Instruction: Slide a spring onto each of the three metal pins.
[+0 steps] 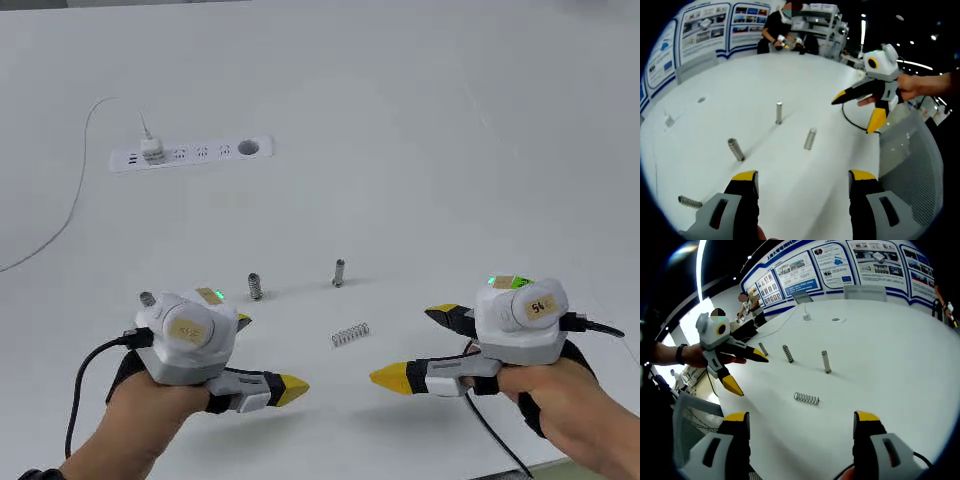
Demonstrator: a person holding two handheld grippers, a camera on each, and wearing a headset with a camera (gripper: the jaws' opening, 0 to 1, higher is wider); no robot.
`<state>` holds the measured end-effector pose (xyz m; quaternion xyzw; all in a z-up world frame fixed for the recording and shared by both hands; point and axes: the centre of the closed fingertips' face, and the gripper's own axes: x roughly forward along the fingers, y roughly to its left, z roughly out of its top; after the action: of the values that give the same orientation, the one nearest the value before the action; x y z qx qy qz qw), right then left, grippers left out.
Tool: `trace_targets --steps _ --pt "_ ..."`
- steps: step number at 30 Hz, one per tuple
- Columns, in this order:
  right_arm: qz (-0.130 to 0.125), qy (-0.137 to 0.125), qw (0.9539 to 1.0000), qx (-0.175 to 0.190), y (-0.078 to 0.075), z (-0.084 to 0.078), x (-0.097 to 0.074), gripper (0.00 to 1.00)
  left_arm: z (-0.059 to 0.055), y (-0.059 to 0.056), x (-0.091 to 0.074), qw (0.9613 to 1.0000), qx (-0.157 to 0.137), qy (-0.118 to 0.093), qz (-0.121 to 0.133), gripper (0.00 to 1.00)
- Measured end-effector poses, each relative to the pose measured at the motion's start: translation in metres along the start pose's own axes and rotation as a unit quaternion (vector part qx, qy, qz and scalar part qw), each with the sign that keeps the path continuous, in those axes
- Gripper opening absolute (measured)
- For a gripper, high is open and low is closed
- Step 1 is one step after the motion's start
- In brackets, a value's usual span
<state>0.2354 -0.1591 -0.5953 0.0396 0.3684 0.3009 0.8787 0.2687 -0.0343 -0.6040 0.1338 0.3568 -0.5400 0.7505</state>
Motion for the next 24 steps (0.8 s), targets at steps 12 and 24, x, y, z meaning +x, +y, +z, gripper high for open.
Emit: trace_targets --steps 12,24 --pt "0.007 0.007 0.9999 0.003 -0.001 -0.007 -0.003 0.87 0.011 -0.014 0.032 0.9993 0.022 0.015 -0.026 0.73" --pt "0.016 0.01 0.9998 0.009 0.001 -0.017 -0.003 0.88 0.014 -0.024 0.06 0.9975 0.04 0.031 -0.049 0.71"
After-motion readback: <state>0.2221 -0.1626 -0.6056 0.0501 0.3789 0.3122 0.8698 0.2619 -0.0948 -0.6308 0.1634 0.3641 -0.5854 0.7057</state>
